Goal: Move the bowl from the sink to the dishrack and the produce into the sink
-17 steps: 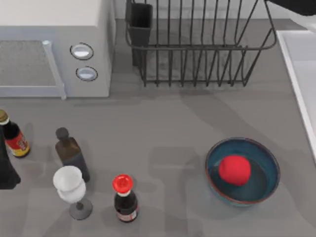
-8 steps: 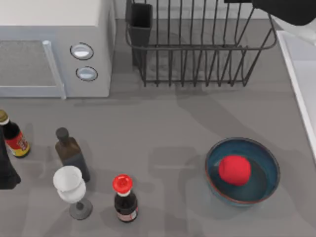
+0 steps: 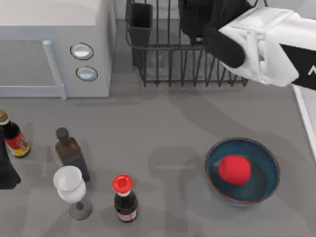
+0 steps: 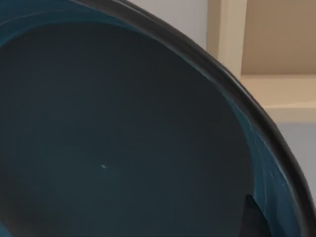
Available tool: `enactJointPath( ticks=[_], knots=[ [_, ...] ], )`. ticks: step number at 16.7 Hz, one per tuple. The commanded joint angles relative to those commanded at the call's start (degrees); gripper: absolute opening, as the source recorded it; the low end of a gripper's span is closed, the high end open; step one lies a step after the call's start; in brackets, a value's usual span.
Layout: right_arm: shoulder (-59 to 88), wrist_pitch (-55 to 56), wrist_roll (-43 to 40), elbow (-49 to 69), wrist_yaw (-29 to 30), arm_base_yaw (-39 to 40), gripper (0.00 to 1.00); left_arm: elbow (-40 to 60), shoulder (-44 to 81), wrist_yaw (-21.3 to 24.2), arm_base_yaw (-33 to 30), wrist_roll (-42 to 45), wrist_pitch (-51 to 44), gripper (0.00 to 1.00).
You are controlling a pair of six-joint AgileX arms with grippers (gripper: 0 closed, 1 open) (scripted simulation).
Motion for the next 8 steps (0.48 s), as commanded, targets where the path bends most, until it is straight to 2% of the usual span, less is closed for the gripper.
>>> enactJointPath(
  ticks=[4,8],
  knots=[
    [6.29,12.90,-0.08,-6.03,-2.83,-2.94,0.00,0.00,0.00,0.00,0.00,0.00,0.00,1.00],
    [9.11,18.39,-0.25,-9.07,-4.33,-4.51,0.00,0.00,0.00,0.00,0.00,0.00,0.00,1.00]
  ],
)
